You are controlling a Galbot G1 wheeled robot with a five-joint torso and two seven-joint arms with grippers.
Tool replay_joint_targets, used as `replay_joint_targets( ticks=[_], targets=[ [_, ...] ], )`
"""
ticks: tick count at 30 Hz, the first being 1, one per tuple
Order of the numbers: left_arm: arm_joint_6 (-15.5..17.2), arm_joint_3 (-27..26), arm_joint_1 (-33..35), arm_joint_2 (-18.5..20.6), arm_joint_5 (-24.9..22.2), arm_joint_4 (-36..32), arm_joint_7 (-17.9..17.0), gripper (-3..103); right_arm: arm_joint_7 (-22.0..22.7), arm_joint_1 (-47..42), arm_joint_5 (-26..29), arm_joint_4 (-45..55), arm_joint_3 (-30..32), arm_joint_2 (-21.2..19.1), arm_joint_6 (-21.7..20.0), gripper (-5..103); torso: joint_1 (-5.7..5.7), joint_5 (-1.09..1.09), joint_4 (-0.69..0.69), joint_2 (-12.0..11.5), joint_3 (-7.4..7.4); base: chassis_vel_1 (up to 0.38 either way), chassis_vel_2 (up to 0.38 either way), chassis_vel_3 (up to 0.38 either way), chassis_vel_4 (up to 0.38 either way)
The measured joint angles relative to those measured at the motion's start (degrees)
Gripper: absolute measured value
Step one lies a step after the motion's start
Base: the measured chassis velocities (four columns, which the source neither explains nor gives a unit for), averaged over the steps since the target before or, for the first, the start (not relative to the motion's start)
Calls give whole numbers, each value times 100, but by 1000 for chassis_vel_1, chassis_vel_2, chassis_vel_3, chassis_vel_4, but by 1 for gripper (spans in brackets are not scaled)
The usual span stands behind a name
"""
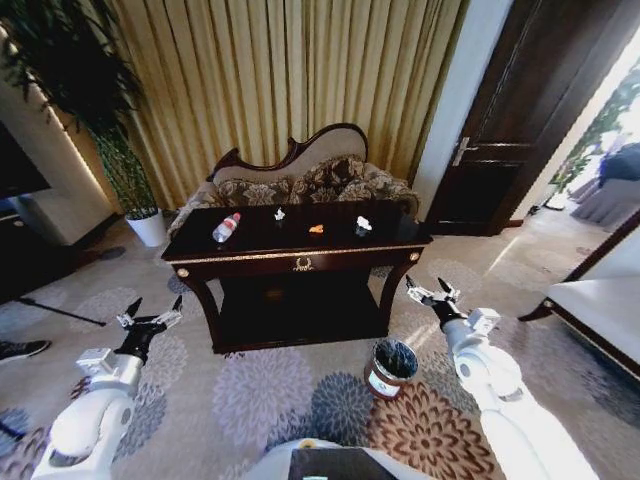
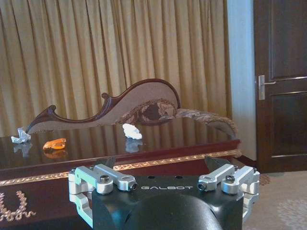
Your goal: Move to the front of the table and place the trash on the table into the trash bin.
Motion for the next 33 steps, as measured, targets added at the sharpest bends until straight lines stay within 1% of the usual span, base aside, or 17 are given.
replay_joint_targets(
  ticks=[3,7,10,13,15,17,18,21,23,26,27,29,30,32,33],
  targets=[
    [-4,-2,2,0,0,12,5,100,0,5,-8,-9,-29,9,1,100,0,3,1,0,0,-182,245,192,-237],
    [-36,-3,22,-32,9,21,20,100,0,24,-11,-20,-73,13,2,100,0,-1,-1,0,0,-221,215,207,-219],
    [-92,-8,48,-62,39,43,54,100,0,28,-10,-28,-81,13,2,100,-1,3,0,0,0,-221,216,219,-213],
    [-114,-11,56,-73,50,58,67,100,0,32,-10,-36,-81,15,1,100,-1,3,0,1,-1,-230,233,234,-207],
    [-128,-13,63,-86,56,68,74,100,0,34,-11,-43,-72,19,7,100,-1,-2,0,1,-1,-246,220,282,-234],
    [-133,-13,67,-96,57,70,78,100,0,34,-10,-53,-58,22,25,100,-1,1,-1,0,0,-245,233,276,-245],
    [-134,-16,72,-109,57,59,79,100,0,34,-1,-62,-53,24,73,100,0,4,0,0,0,-225,261,252,-233],
    [-122,-52,81,-121,41,-80,73,100,-1,76,79,-63,-33,13,102,100,3,2,0,-1,1,-210,222,228,-216],
    [-88,-76,83,-121,21,-169,43,100,-1,109,122,-70,-13,-4,102,100,5,1,0,-2,2,-135,163,202,-105],
    [144,-236,82,-94,-151,-602,-145,100,0,253,350,-72,172,-166,71,100,7,2,1,-3,3,-58,54,29,-53],
    [144,-236,82,-94,-151,-602,-145,100,0,253,350,-72,172,-166,71,100,7,2,1,-3,3,0,0,0,0],
    [310,-328,62,-37,-302,-843,-289,100,0,320,512,-14,264,-346,5,100,-3,0,0,0,-1,0,0,0,0],
    [310,-328,62,-37,-302,-843,-289,100,0,320,512,-14,264,-346,5,100,-3,0,0,0,-1,0,0,0,0],
    [488,-410,-7,98,-431,-1021,-421,100,0,479,679,27,226,-591,-129,100,-8,3,-1,6,-4,32,-33,-34,17],
    [488,-410,-7,98,-431,-1021,-421,100,0,479,679,27,226,-591,-129,100,-8,3,-1,6,-4,64,-66,-69,35]
  ],
)
